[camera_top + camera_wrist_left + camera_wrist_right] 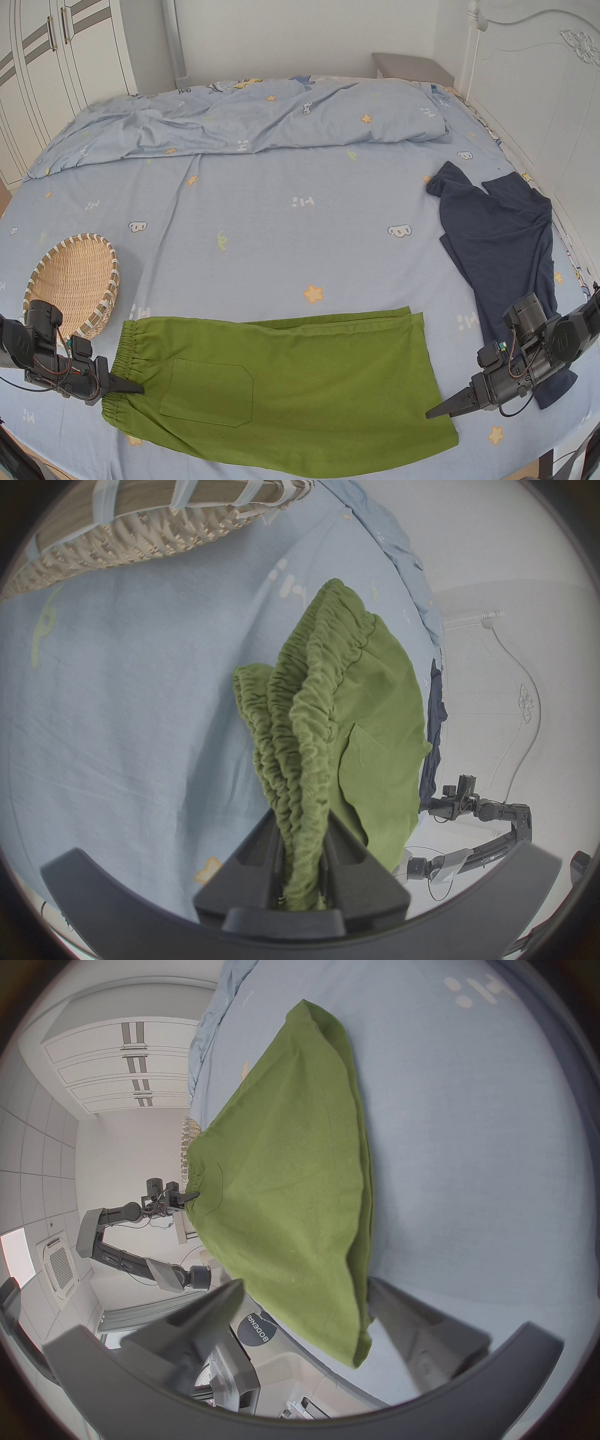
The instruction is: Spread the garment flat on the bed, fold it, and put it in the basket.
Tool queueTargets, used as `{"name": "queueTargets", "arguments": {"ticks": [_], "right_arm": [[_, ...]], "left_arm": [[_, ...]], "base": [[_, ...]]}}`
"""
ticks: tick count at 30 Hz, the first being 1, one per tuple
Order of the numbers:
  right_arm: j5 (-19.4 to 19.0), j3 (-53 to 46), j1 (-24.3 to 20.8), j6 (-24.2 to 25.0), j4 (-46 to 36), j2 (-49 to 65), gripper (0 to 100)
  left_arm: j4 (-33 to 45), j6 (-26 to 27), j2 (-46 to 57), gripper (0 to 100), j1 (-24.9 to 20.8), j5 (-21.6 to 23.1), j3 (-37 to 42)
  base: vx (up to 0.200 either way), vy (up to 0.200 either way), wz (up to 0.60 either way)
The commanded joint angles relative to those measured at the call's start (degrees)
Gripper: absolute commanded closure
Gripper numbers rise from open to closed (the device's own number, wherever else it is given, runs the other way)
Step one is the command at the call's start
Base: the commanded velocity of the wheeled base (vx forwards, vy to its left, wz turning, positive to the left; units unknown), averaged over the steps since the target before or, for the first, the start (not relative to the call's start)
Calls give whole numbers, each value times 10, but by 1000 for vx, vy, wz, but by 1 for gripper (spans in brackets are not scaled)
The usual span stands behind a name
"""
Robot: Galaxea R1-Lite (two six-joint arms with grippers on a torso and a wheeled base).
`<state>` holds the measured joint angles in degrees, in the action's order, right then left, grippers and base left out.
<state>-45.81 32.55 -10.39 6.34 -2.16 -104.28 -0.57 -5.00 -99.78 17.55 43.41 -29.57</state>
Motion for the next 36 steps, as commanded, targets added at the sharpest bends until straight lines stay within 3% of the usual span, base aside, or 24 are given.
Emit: {"name": "queueTargets", "arguments": {"ticks": [1,8,11,15,17,24,28,32,36], "right_arm": [[-1,-2,-1,-1,0,0,0],[3,13,22,-1,0,41,0],[11,41,25,8,-14,122,0],[57,84,19,32,-36,178,0],[102,117,16,40,-49,193,0],[120,159,20,43,-65,203,0],[120,155,16,43,-66,211,0],[122,154,18,43,-68,213,0],[122,156,23,43,-75,226,0]], "left_arm": [[2,3,3,100,1,-2,1],[8,23,56,100,38,-12,5],[23,25,87,100,53,-38,1],[38,26,111,100,67,-86,-12],[40,26,115,100,70,-101,-18],[95,26,140,100,69,-139,-69],[186,26,165,100,58,-146,-130],[300,25,196,100,13,-147,-205],[346,24,224,100,-34,-147,-233]], "base": [[0,0,0],[0,0,0],[0,0,0],[0,0,0],[0,0,0],[0,0,0],[0,0,0],[0,0,0],[0,0,0]]}}
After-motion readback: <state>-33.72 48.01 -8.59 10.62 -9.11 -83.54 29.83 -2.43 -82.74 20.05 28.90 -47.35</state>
